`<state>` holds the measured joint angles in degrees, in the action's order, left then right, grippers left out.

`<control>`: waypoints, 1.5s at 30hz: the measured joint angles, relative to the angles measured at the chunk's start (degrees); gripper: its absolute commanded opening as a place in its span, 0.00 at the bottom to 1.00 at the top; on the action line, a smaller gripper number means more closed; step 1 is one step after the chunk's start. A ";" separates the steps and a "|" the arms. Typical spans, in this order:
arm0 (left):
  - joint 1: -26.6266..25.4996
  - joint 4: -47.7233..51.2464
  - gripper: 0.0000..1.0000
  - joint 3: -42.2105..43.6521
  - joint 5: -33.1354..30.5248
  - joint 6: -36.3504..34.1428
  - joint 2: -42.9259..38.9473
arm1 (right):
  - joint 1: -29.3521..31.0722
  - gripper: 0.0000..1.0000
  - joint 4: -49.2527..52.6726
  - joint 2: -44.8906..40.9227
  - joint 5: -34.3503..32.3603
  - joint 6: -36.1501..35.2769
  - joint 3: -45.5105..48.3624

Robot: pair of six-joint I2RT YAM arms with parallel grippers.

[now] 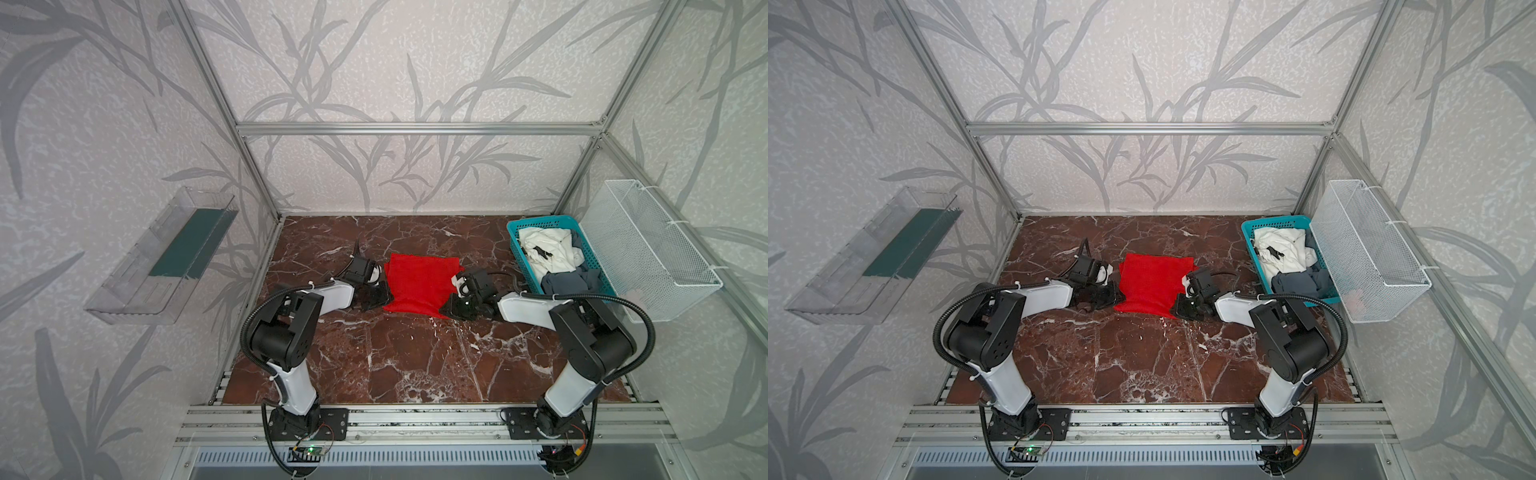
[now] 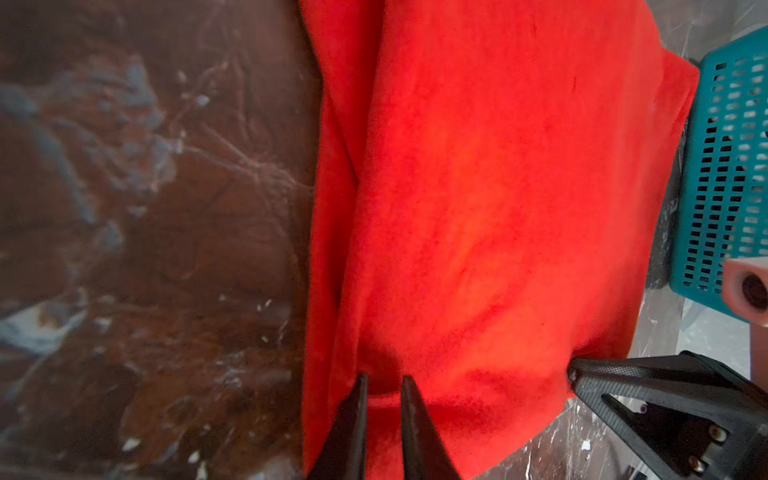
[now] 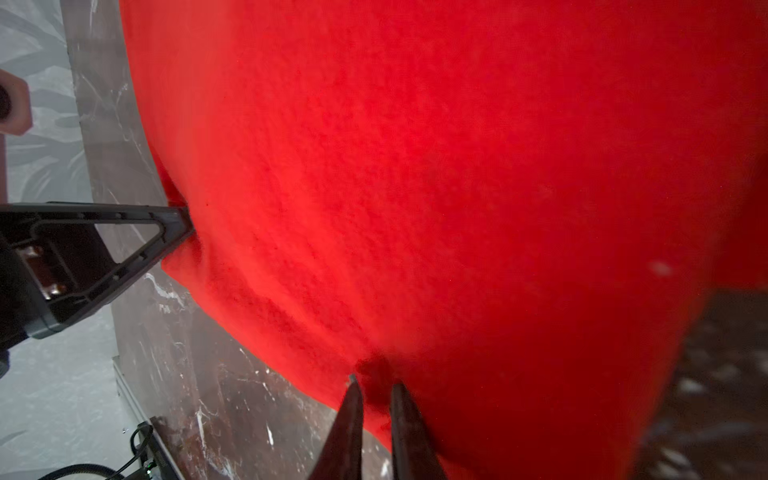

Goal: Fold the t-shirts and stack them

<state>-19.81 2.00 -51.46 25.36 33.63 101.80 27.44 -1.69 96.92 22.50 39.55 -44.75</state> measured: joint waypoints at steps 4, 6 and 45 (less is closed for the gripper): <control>-0.04 -1.44 0.19 1.86 -0.57 0.04 -1.09 | -0.66 0.17 2.64 -2.47 -1.84 -0.61 1.16; -0.04 -1.66 0.19 2.36 -0.87 0.02 -1.55 | -0.83 0.17 4.46 -3.19 -2.60 -1.07 1.16; -8.87 4.72 0.31 5.79 -4.13 0.17 -7.39 | -1.05 0.16 12.07 -1.73 -4.61 -4.28 -2.23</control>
<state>-28.69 6.72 -45.67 21.23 33.80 94.41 26.39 10.37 95.20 17.89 35.27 -46.98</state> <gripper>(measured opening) 0.305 0.161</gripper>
